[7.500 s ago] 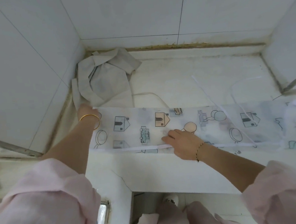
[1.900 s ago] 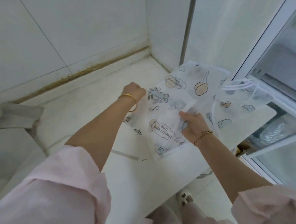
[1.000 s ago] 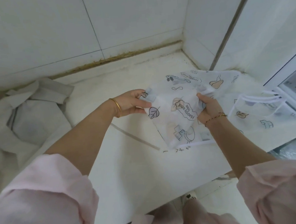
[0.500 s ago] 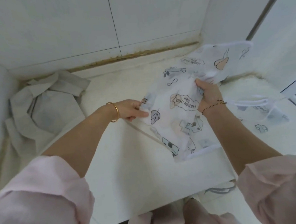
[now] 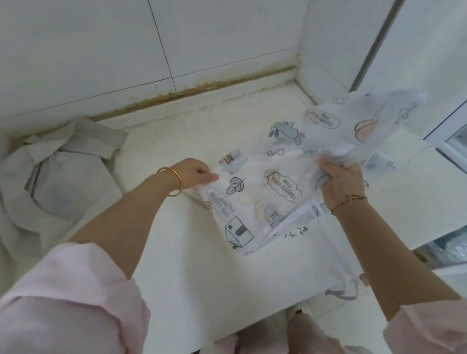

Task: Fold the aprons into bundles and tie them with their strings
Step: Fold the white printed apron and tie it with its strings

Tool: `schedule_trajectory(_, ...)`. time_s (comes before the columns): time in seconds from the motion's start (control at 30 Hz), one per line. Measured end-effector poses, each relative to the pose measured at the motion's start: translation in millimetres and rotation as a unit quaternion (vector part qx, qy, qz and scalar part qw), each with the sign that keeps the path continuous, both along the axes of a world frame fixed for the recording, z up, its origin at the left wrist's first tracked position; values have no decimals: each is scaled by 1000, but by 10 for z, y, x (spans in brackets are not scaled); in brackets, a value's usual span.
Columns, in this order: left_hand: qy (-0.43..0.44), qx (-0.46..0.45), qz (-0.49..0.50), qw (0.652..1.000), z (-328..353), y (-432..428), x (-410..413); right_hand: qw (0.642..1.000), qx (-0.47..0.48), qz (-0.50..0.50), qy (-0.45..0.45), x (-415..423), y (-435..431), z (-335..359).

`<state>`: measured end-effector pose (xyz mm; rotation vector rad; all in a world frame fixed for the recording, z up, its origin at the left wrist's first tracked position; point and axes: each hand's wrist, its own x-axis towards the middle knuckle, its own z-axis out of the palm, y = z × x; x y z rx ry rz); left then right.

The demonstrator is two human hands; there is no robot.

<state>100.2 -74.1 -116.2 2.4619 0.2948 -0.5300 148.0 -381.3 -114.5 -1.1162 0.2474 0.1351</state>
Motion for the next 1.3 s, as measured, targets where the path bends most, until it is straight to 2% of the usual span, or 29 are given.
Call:
schedule_trajectory(0.1,-23,-12,-15,1000,-129,-146,24,988,-18,-53,146,-49,-145,-263)
schedule_trajectory(0.17,-39,-36,-6,999,-197,-217,-2,974,-34,-43,221,-87,-158,-389)
schedule_trajectory(0.3,77,14,-16,997,-325,-359,3,957,-82,-19,279,-45,-280,-486)
schedule_trajectory(0.37,99,32,-2,995,-349,-404,44,952,-93,1,291,-15,-341,-509)
schedule_trajectory(0.5,53,-32,34,997,-281,-675,257,944,-126,41,301,-2,-366,-534)
schedule_trajectory(0.57,42,-18,19,999,-224,-909,441,944,-127,50,299,-3,-379,-522)
schedule_trajectory(0.67,7,14,3,1000,-184,-1252,709,952,-72,53,293,2,-393,-486)
schedule_trajectory(0.83,-37,-20,-46,998,-85,-1649,1036,946,-6,53,318,21,-514,-492)
schedule_trajectory(0.97,32,-3,-83,996,-123,-1686,1086,950,7,40,309,-5,-536,-525)
schedule_trajectory(1.13,99,60,-119,986,-198,-1766,1147,963,23,-40,264,164,-666,-433)
schedule_trajectory(1.2,112,66,-122,984,-215,-1812,1178,969,-14,-52,239,282,-764,-375)
schedule_trajectory(1.3,122,71,-110,984,-231,-1871,1258,970,-176,-24,166,452,-921,-348)
